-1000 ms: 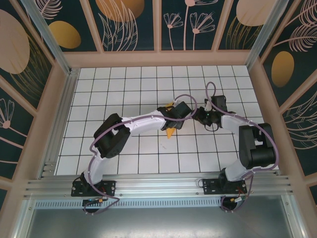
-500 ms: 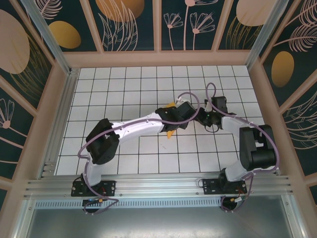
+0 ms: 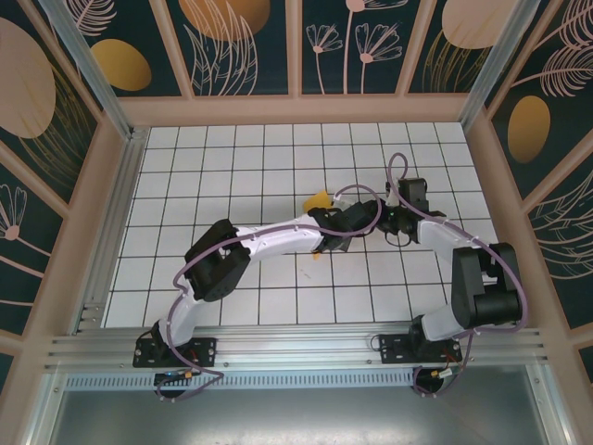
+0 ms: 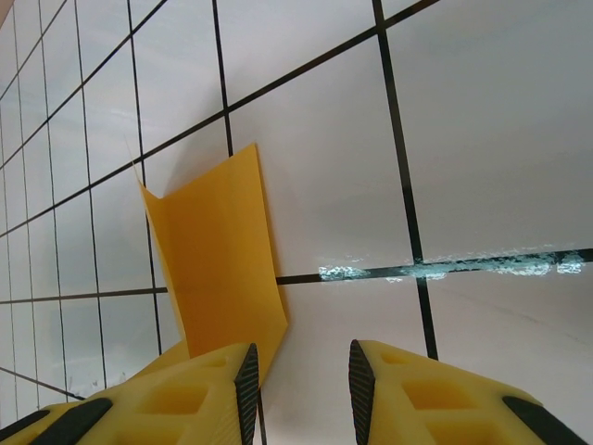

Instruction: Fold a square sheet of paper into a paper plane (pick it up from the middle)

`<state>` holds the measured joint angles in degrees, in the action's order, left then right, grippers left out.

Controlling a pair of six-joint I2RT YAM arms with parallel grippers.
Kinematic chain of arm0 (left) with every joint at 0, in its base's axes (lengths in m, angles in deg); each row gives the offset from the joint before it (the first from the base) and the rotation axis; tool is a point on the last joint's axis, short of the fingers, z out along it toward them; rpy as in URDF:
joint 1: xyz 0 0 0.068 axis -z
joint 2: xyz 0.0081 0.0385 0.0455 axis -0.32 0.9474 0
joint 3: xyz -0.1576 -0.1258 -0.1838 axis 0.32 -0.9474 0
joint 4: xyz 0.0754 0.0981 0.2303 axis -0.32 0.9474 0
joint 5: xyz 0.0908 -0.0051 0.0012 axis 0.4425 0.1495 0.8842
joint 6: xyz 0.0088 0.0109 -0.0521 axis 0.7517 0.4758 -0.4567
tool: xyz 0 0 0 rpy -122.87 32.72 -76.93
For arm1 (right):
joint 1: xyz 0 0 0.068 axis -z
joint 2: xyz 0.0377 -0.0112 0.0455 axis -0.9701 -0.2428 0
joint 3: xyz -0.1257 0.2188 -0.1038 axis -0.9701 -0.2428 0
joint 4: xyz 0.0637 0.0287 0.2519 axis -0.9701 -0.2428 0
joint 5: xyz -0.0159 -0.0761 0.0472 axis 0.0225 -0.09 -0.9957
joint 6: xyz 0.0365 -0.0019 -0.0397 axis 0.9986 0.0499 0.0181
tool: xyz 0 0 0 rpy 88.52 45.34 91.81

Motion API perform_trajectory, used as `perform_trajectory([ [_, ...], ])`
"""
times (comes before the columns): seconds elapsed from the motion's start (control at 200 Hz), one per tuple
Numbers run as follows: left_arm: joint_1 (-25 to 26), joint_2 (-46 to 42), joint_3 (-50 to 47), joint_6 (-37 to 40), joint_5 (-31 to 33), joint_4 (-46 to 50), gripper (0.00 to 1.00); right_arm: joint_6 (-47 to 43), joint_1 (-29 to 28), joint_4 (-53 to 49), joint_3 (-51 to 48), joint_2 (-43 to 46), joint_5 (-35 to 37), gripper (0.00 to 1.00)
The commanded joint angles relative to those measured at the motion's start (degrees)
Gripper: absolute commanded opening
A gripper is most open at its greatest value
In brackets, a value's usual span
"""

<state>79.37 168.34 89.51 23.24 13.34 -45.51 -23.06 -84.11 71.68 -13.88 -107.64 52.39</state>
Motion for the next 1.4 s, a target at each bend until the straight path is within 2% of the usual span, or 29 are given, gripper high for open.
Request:
perform_trajectory([
  [0.0, -0.3, 1.0, 0.1, -1.2, 2.6, 1.3, 0.54, -1.4, 0.6, -1.2, -0.6, 1.1, 0.6, 0.35],
  [0.25, -0.8, 2.9, -0.1, -0.1, 6.5, 1.5, 0.55, -1.1, 0.6, -1.4, -1.0, 1.4, 0.0, 0.36],
  [0.515, -1.3, 2.9, -1.8, 0.6, 7.1, -0.1, 0.51, -1.0, 0.6, -1.5, -0.8, 1.2, 0.1, 0.36],
  [0.696, -1.4, 2.4, -3.2, 1.0, 6.7, -1.8, 0.43, -0.9, 0.5, -1.9, -0.6, 1.3, -0.3, 0.36],
  [0.881, -1.8, 1.5, -4.3, 1.1, 5.7, -3.4, 0.25, -0.8, 0.5, -2.1, -0.6, 1.3, -0.3, 0.36],
  [0.941, -1.9, 0.5, -5.4, 1.2, 4.9, -5.1, 0.23, -0.8, 0.4, -2.0, -0.5, 1.1, -0.6, 0.36],
  [1.111, -3.6, -3.3, -10.6, 0.8, -2.4, -13.5, 0.14, -0.6, 0.1, -1.8, -0.9, 0.5, -1.4, 0.36],
  [1.271, -7.4, -7.1, -19.2, -3.0, -18.0, -26.8, 0.14, -1.2, -1.1, -2.3, -0.4, -1.0, -2.6, 0.35],
  [1.396, -9.1, -9.4, -24.7, -5.8, -25.1, -35.2, 0.14, -1.2, -2.6, -2.1, 0.1, -2.2, -2.9, 0.35],
])
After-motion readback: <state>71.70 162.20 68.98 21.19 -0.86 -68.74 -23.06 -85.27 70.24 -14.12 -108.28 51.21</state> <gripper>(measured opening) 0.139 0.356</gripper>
